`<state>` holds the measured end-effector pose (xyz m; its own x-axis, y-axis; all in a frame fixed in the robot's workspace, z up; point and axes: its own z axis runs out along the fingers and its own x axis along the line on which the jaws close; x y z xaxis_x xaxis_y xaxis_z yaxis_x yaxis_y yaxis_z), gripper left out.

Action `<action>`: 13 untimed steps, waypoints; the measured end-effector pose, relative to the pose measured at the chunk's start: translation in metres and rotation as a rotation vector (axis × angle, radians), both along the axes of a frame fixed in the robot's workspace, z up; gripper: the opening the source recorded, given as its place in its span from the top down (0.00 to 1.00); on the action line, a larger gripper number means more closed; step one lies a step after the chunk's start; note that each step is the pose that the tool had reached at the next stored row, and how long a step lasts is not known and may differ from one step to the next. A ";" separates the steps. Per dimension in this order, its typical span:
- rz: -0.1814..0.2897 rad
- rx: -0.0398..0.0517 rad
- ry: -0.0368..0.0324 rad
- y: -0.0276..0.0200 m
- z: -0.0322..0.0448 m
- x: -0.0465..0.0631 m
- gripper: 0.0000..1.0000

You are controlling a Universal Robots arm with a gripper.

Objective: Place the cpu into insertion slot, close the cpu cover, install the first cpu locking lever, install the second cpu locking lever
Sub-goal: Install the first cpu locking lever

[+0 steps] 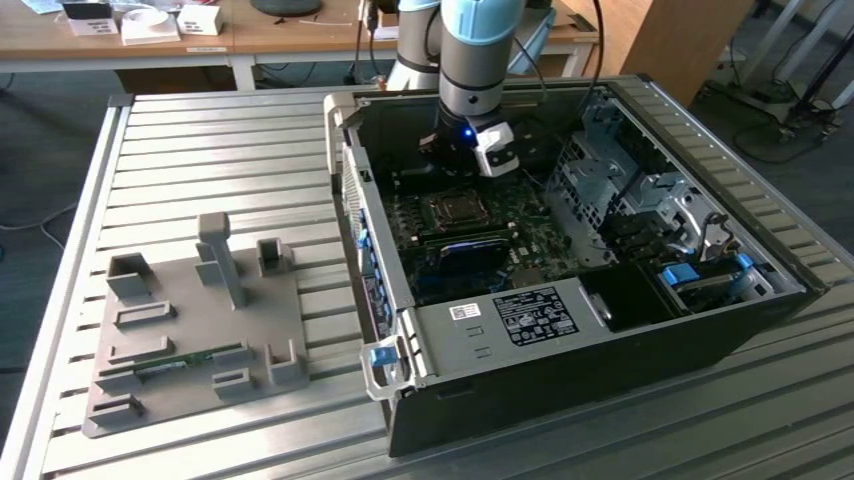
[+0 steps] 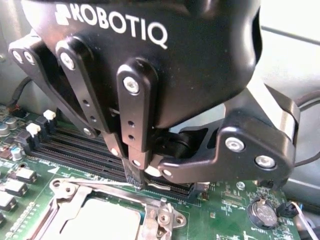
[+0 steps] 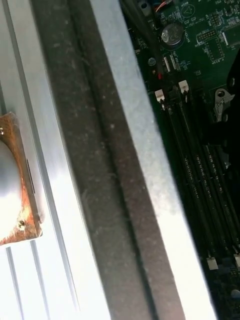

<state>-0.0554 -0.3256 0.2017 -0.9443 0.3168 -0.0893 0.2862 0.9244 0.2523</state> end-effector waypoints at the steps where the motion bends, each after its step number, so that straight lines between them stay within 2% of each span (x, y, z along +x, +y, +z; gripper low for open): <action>1: -0.004 0.0005 0.0000 0.0001 -0.0001 0.000 0.89; 8: -0.013 0.0141 -0.0010 0.0004 -0.0005 -0.001 0.89; 13: -0.014 0.0150 -0.0024 0.0004 -0.0018 -0.001 0.89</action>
<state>-0.0560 -0.3252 0.1999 -0.9394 0.3316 -0.0867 0.2988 0.9163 0.2668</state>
